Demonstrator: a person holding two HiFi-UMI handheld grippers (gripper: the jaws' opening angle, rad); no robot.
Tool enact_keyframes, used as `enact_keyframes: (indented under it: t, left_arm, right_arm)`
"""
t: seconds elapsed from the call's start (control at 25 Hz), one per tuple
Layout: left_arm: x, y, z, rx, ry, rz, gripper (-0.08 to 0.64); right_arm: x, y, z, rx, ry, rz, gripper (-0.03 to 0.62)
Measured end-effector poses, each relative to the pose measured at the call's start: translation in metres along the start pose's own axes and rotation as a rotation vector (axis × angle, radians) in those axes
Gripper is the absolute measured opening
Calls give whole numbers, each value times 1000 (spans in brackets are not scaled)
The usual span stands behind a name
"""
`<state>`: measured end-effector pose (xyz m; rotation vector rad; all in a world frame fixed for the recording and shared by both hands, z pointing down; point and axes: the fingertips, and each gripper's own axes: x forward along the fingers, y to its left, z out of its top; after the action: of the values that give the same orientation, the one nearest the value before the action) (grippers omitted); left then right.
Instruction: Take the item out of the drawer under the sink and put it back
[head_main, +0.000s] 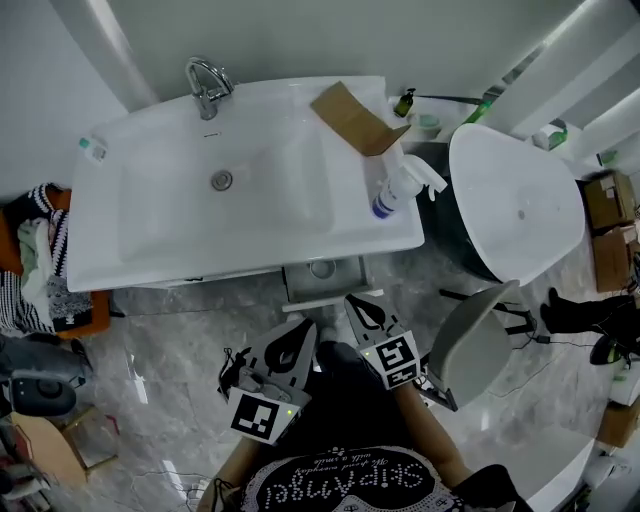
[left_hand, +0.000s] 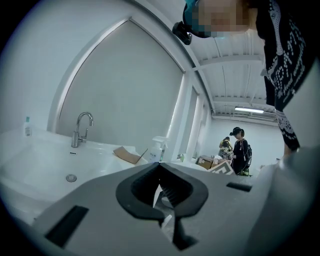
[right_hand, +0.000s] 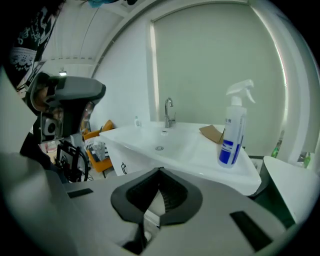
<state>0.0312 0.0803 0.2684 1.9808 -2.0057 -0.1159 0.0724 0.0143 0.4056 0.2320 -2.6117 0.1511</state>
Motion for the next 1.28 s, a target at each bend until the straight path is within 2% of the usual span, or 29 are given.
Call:
enact_keyframes:
  t: [0.24,0.44,0.84,1.12,1.28]
  left_arm:
    - [6,-26,-12,32,50,33,0]
    - [12,-44,-10,29,-12,64,0]
    - [27,-70,-11,118,-18,75,0]
    - [30,-78,-11,139,-28,102,0]
    - [24,-90,-9,178,-31,99,0]
  right_arm:
    - [-29,4,20,-55,-83,35,17]
    - [-46,1,28,-68,-127,71,18]
    - [-72,-10,42,-83,-209,113,17]
    - [-82,-11,51,-111,-249,140,17]
    - [-95,-6,53,-113,-273,146,17]
